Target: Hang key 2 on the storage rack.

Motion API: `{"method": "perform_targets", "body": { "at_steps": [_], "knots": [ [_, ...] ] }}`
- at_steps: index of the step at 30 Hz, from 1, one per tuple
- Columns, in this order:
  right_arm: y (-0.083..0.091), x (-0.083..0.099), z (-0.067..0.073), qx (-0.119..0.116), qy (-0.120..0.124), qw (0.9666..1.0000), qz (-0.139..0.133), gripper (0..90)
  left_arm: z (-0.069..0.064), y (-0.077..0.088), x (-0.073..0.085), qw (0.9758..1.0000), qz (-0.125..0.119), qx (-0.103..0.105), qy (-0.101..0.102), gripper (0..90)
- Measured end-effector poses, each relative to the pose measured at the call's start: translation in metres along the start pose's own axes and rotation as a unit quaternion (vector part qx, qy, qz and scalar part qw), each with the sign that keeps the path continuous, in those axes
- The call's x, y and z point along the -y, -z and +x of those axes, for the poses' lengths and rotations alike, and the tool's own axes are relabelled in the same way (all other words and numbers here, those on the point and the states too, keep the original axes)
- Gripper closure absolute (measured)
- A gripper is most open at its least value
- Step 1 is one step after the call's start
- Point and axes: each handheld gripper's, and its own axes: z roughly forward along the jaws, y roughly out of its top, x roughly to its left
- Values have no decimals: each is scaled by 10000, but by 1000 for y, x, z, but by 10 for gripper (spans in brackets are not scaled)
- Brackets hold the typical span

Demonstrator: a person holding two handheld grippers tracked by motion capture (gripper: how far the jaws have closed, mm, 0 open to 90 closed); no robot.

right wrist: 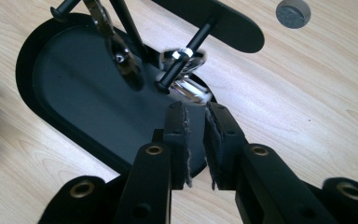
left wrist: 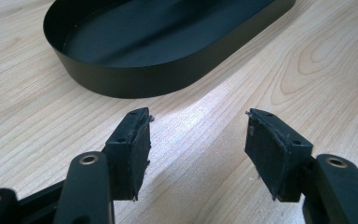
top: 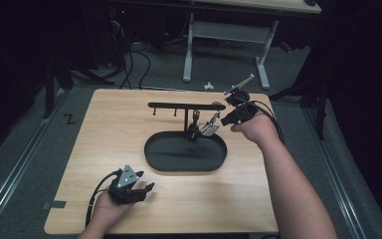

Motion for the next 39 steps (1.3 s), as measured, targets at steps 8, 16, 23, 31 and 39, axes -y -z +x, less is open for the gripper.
{"method": "perform_targets", "body": {
  "at_steps": [8, 16, 23, 31, 39],
  "knots": [
    [-2, 3, 1, 6, -2, 10000, 51, 777, 0, 0, 0, 10000, 6, -3, -18, 406],
    [-2, 7, 1, 14, -12, 10000, 86, 758, -1, -1, 0, 10000, -6, -1, -10, 406],
    [-9, 12, 3, 25, 71, 9999, 140, 706, -1, -2, 0, 10000, 24, 7, -34, 405],
    [-18, 21, 5, 63, 95, 9997, 198, 632, -2, -3, 0, 10000, 25, 9, -47, 405],
    [-31, 38, 9, 95, 115, 9998, 97, 530, -2, -3, 0, 10000, 70, 33, -57, 405]
  ]
}}
